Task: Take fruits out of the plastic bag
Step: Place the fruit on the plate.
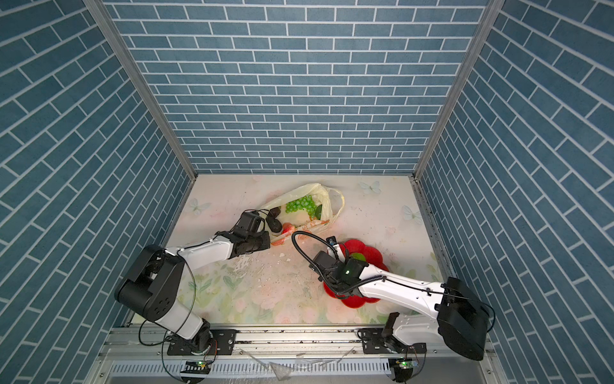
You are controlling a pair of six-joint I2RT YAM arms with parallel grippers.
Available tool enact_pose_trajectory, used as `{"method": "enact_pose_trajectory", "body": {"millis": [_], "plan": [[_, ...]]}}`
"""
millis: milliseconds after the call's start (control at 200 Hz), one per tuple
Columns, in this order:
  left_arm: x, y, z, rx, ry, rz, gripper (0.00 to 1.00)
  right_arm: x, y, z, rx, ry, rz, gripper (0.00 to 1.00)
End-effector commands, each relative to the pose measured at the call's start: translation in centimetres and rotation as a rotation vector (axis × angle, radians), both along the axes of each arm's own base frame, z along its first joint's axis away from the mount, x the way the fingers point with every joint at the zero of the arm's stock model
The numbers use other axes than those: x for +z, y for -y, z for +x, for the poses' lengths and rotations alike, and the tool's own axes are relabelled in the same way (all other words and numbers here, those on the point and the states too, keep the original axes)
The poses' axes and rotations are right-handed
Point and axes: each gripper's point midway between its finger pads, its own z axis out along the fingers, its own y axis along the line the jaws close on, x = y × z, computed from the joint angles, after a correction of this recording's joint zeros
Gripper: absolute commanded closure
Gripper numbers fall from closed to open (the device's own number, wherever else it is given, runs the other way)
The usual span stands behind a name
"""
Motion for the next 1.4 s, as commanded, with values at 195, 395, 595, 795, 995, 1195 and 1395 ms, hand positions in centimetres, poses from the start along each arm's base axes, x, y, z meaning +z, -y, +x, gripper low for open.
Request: {"method": "enact_pose_trajectory", "body": {"millis": [195,395,595,795,995,1195,1395], "plan": [[0.4,0.1,0.4,-0.007,0.013,0.018,0.89,-0.6,0.8,1.5,-0.024,0.166,-0.02,0.38],[0.4,0.0,0.3,-0.005,0.013,0.022,0.89,-0.9,1.2,1.9,-0.021,0.211,-0.05,0.38],[0.6,0.0,0.3,-0.003,0.013,0.021,0.89,-1.5,1.4,2.1,0.001,0.237,-0.077,0.38],[0.8,-0.1,0.3,-0.005,0.015,0.023,0.89,-2.2,1.0,2.6,0.013,0.247,-0.114,0.38],[0.7,-0.2,0.2,-0.003,0.013,0.028,0.89,-2.5,0.9,2.7,0.017,0.25,-0.122,0.37],[0.6,-0.1,0.3,-0.002,0.017,0.025,0.89,-2.6,0.8,2.7,0.024,0.246,-0.123,0.28],[0.4,-0.4,0.2,0.001,0.014,0.035,0.89,-2.7,0.7,2.7,0.028,0.243,-0.126,0.25]]}}
